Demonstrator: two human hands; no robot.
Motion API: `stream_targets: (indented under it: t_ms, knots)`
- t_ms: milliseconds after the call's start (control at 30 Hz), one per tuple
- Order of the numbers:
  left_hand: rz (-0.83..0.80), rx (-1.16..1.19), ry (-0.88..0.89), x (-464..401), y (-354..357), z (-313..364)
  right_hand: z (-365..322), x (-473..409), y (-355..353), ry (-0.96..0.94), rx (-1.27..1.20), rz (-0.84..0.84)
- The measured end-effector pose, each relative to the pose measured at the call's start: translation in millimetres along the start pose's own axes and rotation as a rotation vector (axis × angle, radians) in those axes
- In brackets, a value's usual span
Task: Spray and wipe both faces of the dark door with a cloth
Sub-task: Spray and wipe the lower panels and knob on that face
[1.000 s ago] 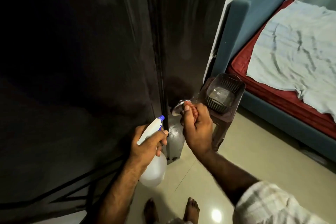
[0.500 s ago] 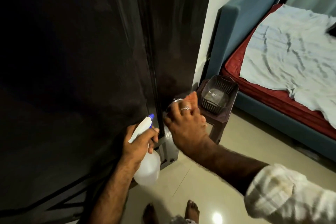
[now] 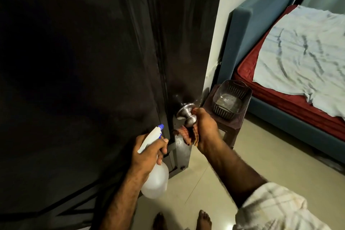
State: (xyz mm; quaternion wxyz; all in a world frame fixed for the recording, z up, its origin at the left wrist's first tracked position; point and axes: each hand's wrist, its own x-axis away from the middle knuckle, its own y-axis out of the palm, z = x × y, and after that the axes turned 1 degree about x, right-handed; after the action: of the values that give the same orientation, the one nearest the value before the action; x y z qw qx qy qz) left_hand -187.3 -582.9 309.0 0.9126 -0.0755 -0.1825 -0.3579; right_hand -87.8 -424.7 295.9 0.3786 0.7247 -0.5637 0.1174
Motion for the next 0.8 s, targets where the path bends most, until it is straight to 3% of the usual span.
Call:
stream_targets:
  t_ms: [100,200,300,367,433,467,567,633,700,733,800]
  knots:
    - [0.0,0.011,-0.005,-1,0,-1,15,-6,-7,-0.609,0.732,0.099]
    - [0.001,0.027,-0.002,-3,2,1,12,-8,-14,-1.06,1.238,0.055]
    - [-0.007,0.032,-0.008,-5,6,4,3,-7,-21,-1.426,1.801,-0.065]
    - [-0.018,0.023,-0.006,-8,9,5,-4,-12,-26,-1.532,1.985,-0.164]
    - [-0.029,0.02,-0.002,-11,10,7,-5,-20,-32,-1.434,1.811,-0.184]
    - [-0.031,0.02,-0.002,-12,10,8,-4,-21,-32,-1.306,1.558,-0.171]
    - [-0.03,0.005,0.008,-13,11,11,12,-26,-27,-0.712,0.662,-0.153]
    - [-0.033,-0.006,0.013,-14,12,12,16,-25,-22,-0.247,0.244,-0.189]
    - [-0.03,-0.006,0.016,-14,12,13,10,-20,-26,0.131,0.028,-0.21]
    - [-0.027,-0.004,0.018,-15,12,14,5,-17,-28,0.216,-0.006,-0.221]
    - [-0.025,-0.01,0.017,-16,12,14,-6,-13,-32,0.123,0.14,-0.214]
